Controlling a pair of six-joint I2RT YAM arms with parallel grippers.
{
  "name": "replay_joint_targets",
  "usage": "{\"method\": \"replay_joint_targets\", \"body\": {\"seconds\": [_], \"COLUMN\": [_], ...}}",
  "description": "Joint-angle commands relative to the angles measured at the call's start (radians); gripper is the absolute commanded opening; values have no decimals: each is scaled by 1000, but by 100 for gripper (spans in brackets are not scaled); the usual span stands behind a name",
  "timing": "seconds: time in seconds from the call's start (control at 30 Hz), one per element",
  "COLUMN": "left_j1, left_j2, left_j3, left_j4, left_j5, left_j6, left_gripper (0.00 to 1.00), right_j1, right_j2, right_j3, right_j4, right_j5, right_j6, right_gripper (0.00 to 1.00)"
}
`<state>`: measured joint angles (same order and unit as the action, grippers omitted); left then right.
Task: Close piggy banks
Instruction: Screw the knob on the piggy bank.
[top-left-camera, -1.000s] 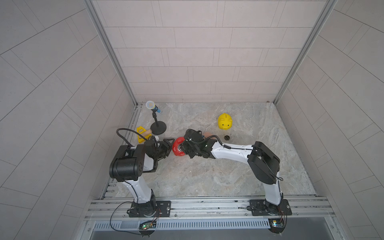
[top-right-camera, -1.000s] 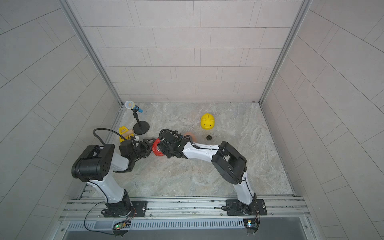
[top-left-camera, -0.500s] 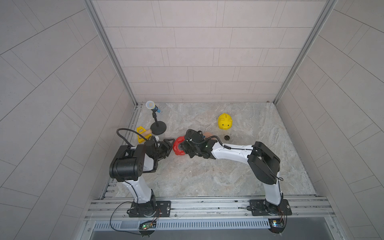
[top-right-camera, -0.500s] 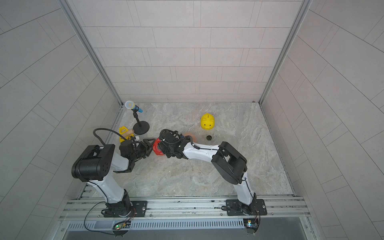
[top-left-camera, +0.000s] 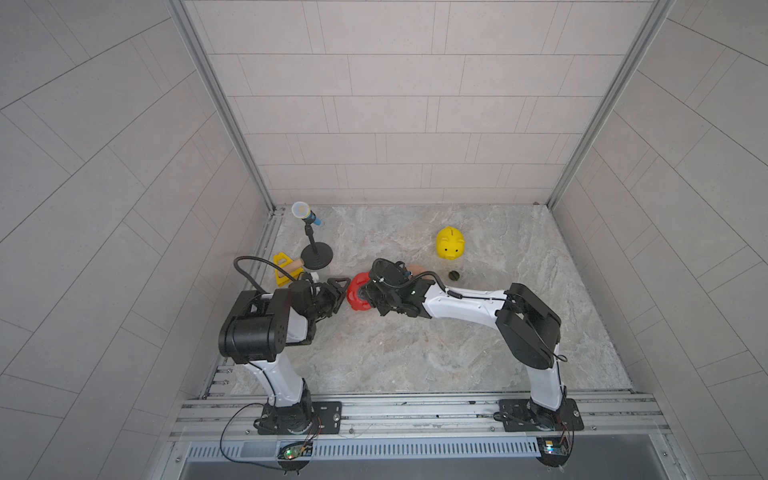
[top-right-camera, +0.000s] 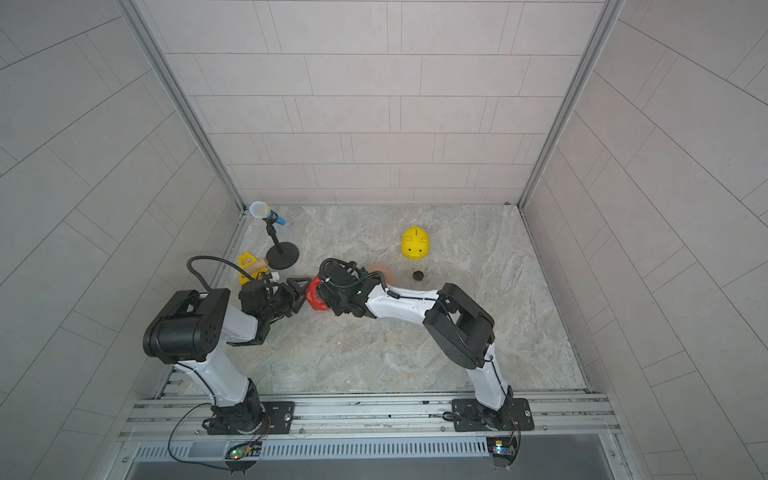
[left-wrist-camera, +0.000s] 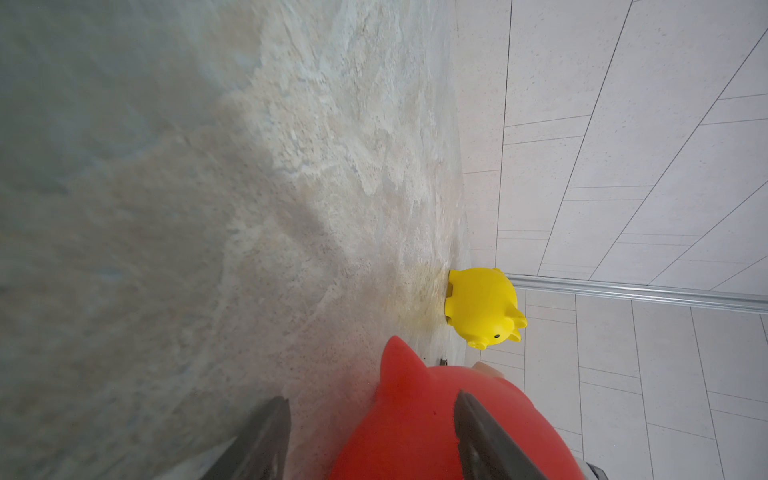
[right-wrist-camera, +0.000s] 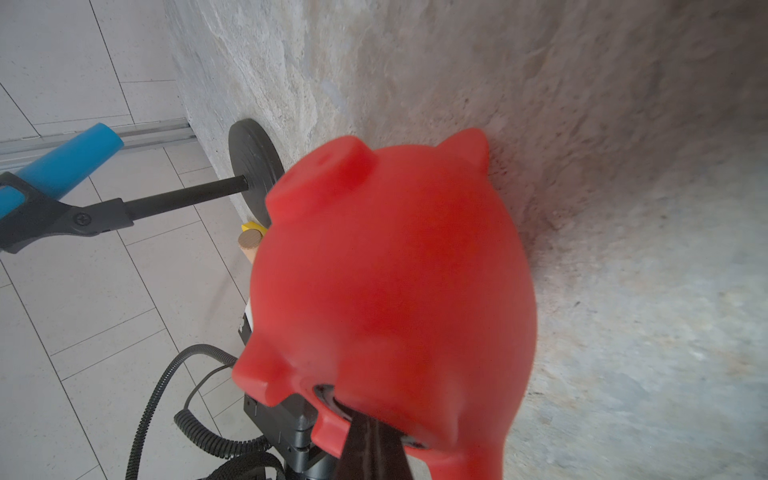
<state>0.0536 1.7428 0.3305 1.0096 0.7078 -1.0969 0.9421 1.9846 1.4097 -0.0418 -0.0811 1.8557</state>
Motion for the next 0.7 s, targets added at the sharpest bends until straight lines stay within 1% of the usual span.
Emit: {"method": "replay_joint_targets", "body": {"seconds": [0.0,0.2,0.33,0.67], "left_j1": [-34,-33,-36,-32], "left_j2": [-8,-11,-11,-15], "left_j3": [-29,-29,-28,-27], "left_j4": [-109,-114,-117,-125], "left_j5": [73,71,68,66], "left_j6": [61,63,66,71], "left_gripper": [67,67,67,67], "right_j1": [-2,0,0,2], "right_j2": [-15,-24,-29,-44], "right_j3": [11,17,17,19], "right_j4": [-28,-42,-50,-70], "right_j5": [29,29,30,38], "right_j6": [43,35,28,12], "right_gripper": [3,7,12,13]}}
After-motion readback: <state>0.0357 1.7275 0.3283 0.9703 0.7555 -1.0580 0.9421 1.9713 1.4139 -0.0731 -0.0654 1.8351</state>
